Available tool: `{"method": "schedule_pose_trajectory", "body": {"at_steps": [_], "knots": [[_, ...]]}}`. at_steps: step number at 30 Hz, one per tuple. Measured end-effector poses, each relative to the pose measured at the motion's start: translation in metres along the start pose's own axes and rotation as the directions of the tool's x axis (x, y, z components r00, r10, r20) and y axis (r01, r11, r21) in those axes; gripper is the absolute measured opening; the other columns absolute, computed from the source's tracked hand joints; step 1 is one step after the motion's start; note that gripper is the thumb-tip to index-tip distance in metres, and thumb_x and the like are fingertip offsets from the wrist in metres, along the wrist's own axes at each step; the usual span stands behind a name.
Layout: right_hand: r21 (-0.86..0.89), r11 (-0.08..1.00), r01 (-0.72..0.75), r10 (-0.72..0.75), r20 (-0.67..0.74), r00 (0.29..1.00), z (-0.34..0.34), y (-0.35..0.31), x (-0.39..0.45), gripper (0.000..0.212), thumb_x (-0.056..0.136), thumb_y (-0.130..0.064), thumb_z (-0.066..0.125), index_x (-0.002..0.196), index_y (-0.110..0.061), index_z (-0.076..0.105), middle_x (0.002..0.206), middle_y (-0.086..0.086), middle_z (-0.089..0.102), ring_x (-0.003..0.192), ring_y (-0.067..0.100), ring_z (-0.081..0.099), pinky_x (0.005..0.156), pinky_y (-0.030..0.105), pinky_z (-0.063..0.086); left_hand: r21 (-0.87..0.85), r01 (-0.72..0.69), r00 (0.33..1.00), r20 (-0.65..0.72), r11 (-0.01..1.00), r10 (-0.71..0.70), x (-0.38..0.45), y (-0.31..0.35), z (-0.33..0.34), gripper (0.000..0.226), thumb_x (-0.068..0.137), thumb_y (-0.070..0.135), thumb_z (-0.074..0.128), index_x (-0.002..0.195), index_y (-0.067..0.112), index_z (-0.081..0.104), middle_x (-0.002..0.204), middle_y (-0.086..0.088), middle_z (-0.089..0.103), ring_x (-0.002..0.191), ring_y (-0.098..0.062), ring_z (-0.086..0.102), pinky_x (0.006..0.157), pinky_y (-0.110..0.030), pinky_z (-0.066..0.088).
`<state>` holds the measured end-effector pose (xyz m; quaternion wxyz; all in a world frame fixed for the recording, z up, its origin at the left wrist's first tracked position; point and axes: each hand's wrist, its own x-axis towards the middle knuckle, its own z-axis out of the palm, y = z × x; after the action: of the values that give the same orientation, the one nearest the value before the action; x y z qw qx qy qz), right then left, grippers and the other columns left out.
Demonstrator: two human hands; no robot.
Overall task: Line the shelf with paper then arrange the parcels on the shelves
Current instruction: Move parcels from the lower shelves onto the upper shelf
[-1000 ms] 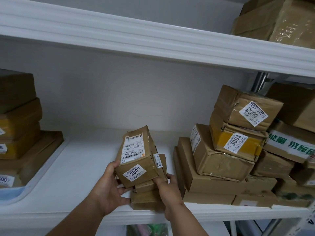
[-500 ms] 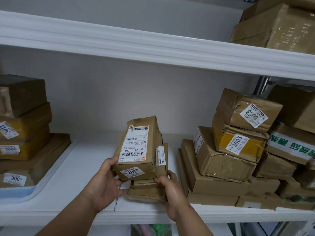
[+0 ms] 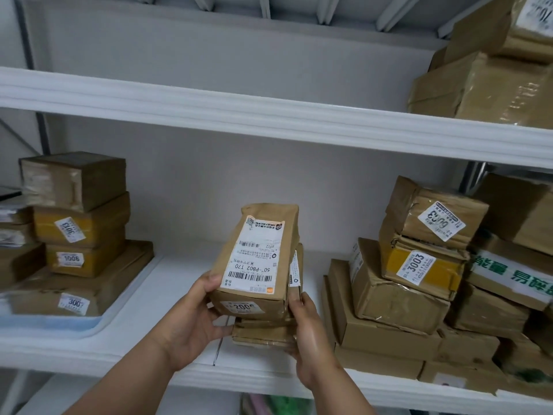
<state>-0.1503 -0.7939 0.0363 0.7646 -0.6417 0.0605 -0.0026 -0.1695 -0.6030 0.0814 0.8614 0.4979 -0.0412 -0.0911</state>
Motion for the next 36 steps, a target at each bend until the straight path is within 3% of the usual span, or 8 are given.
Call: {"method": "schedule_pose_trajectory", "body": {"at_steps": [3,10,14,17,21,26,30,36], "knots": [[0.024,1.000,0.017,-0.016,-0.046,0.999,-0.009,-0.012,-0.015,0.015,0.100,-0.040,0.049,0.110,-0.044,0.060,0.115,-0.008,0.071,0.112,0.020,0.065,0.104,0.051,0.046,-0.088,-0.035,0.999,-0.009,0.995,0.034,-0.020,0.000,0.015,0.049,0.077,0.039,0.066,0.123,0.022,0.064,0.129,-0.015,0.064,0.124,-0.038,0.054,0.096,-0.067,0.043],[0.007,1.000,-0.002,0.003,-0.051,0.999,-0.058,-0.033,-0.073,0.042,0.091,-0.053,0.055,0.130,-0.038,0.056,0.121,-0.005,0.069,0.110,0.021,0.066,0.098,0.049,0.052,-0.277,-0.030,0.999,-0.020,0.961,0.025,-0.067,-0.018,0.064,0.041,0.076,0.045,0.056,0.108,0.026,0.075,0.125,-0.014,0.067,0.120,-0.038,0.057,0.098,-0.071,0.038],[0.029,0.999,0.024,-0.023,-0.020,1.000,-0.100,-0.046,-0.110,0.026,0.100,-0.035,0.048,0.120,-0.026,0.062,0.109,0.005,0.074,0.091,0.021,0.073,0.068,0.031,0.056,-0.240,-0.063,0.995,0.057,0.969,0.079,-0.095,-0.031,0.095,0.056,0.065,0.046,0.069,0.117,0.026,0.071,0.131,-0.013,0.064,0.120,-0.038,0.059,0.097,-0.072,0.038],[0.009,0.996,0.088,-0.088,-0.010,0.996,-0.108,-0.059,-0.130,0.025,0.100,-0.029,0.047,0.114,-0.022,0.066,0.107,0.008,0.074,0.093,0.022,0.071,0.072,0.033,0.055,-0.204,-0.124,0.984,0.101,0.971,0.147,-0.113,-0.024,0.111,0.052,0.067,0.045,0.065,0.115,0.025,0.072,0.130,-0.012,0.064,0.123,-0.037,0.057,0.098,-0.072,0.038],[0.001,0.980,0.197,-0.197,0.021,0.980,-0.112,-0.092,-0.154,0.028,0.100,-0.026,0.044,0.119,-0.020,0.065,0.111,0.008,0.073,0.097,0.021,0.070,0.075,0.035,0.053,-0.095,-0.247,0.951,0.166,0.964,0.260,-0.141,-0.001,0.135,0.081,0.048,0.049,0.085,0.123,0.024,0.067,0.133,-0.015,0.062,0.125,-0.038,0.053,0.094,-0.065,0.046],[-0.106,0.898,0.427,-0.419,0.091,0.903,-0.109,-0.155,-0.177,0.034,0.099,-0.035,0.045,0.130,-0.034,0.059,0.121,-0.013,0.068,0.112,0.007,0.061,0.097,0.034,0.048,-0.001,-0.407,0.899,0.173,0.913,0.401,-0.164,0.043,0.173,0.092,0.042,0.050,0.087,0.126,0.021,0.064,0.130,-0.016,0.063,0.116,-0.036,0.058,0.088,-0.056,0.054],[-0.139,0.863,0.486,-0.475,0.107,0.873,-0.101,-0.210,-0.180,0.040,0.084,-0.050,0.047,0.120,-0.041,0.064,0.118,-0.010,0.070,0.115,0.015,0.062,0.104,0.047,0.045,0.002,-0.499,0.862,0.112,0.867,0.495,-0.165,0.085,0.207,0.050,0.076,0.046,0.061,0.124,0.029,0.065,0.130,-0.010,0.064,0.118,-0.034,0.056,0.087,-0.053,0.054],[-0.053,0.919,0.390,-0.387,0.053,0.920,-0.095,-0.297,-0.158,0.024,0.097,-0.035,0.046,0.105,-0.025,0.067,0.103,0.005,0.073,0.096,0.027,0.069,0.074,0.039,0.056,0.053,-0.515,0.854,-0.055,0.856,0.517,-0.138,0.153,0.261,0.034,0.089,0.047,0.055,0.110,0.025,0.069,0.102,-0.005,0.072,0.100,-0.029,0.067,0.081,-0.052,0.057]]}}
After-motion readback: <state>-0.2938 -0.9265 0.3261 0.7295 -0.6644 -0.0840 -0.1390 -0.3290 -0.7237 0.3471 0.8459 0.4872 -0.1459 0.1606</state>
